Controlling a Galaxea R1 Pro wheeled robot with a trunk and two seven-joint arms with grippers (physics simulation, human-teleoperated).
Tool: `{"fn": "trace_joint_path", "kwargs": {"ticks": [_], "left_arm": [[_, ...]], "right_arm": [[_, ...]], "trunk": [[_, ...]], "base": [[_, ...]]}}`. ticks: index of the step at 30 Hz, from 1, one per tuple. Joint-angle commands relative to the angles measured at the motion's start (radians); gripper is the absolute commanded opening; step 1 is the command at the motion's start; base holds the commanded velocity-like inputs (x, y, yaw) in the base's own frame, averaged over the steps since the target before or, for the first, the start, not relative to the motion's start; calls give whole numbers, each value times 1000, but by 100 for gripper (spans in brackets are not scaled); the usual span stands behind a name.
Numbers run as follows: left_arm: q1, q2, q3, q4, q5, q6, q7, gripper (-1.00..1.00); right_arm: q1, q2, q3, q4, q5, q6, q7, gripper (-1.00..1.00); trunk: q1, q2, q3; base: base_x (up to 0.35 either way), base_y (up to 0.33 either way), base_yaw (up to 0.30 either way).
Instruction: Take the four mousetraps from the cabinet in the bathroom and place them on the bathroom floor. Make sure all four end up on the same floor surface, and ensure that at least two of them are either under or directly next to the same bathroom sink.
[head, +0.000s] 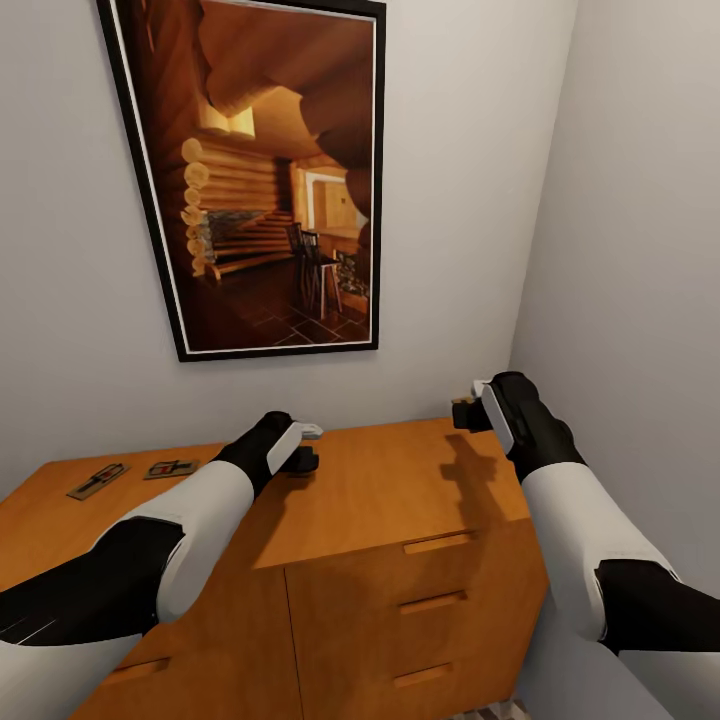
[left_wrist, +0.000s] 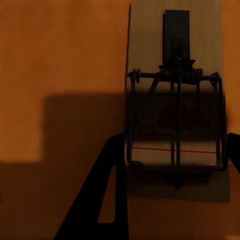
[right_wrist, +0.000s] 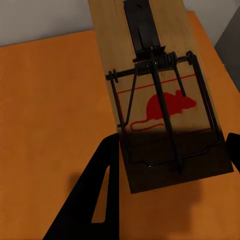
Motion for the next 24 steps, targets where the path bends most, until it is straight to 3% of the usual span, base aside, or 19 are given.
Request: {"fn": "trace_joint_path", "kwargs": {"ticks": [1,4,6,9,13,24], "left_arm": [[0,0,-7,26,1,8,6,-100],[0,0,-8,-75,1,33,8,-100],[0,0,-7,-291,1,180,8,-100],[0,0,-7,-420,2,236,9,-100],[0,0,-7,-464,3,251,9,-100],[0,0,-8,-474,7,261,10,-100]], "right_arm": [[-1,0,-3,-1,-4,3,-7,-100],[-1,-2,-4,-1,-3,3,-7,-100],[-1,-4,-2,-1,0,3,-6,-100],[-1,-4,-2,-2,1,3,-5,-100],[-1,-4,-1,-4,2,3,-5,-100],[-1,-4,-2,-13,2,3,-4,-100]], "trunk": [[0,0,-1],[0,0,-1],[0,0,-1],[0,0,-1],[0,0,-1],[0,0,-1]], "base": [[0,0,0],[0,0,0],[0,0,0],[0,0,0],[0,0,0],[0,0,0]]}}
